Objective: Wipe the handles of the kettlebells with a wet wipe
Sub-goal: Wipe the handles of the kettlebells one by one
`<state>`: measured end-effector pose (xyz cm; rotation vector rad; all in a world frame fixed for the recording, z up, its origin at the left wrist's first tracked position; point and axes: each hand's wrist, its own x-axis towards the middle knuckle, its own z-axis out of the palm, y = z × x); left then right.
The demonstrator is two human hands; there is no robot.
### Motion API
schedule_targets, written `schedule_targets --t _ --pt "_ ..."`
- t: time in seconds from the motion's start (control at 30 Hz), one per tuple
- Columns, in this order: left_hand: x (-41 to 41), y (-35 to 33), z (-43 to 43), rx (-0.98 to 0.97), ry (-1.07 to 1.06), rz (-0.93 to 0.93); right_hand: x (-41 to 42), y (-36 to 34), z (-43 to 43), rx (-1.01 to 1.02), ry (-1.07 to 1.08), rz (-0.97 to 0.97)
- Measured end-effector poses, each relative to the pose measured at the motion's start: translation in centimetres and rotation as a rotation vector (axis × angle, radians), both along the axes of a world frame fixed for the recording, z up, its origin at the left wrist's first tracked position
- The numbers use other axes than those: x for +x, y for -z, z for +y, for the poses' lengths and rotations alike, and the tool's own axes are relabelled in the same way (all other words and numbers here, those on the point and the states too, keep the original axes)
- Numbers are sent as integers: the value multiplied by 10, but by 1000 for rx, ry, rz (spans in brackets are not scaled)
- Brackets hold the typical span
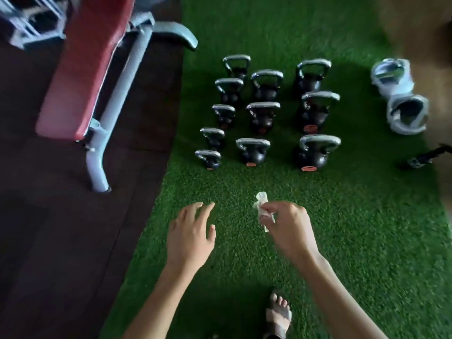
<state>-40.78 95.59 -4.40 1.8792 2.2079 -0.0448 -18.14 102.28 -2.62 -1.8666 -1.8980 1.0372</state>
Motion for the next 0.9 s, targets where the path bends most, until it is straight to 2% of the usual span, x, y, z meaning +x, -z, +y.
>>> schedule_targets --t 0.17,0.4,0.7,0.9 --pt "-35 47 88 -32 -35 -27 -50 38 105 -80 -125 -60" --pt "-115 160 210 -44 -24 -77 -136 140 233 -144 -192 -79" --pt "-200 357 330 99 -55 -177 -211 327 353 28 -380 -101" --pt "-227 430 352 218 126 -172 -232 404 383 90 -473 86"
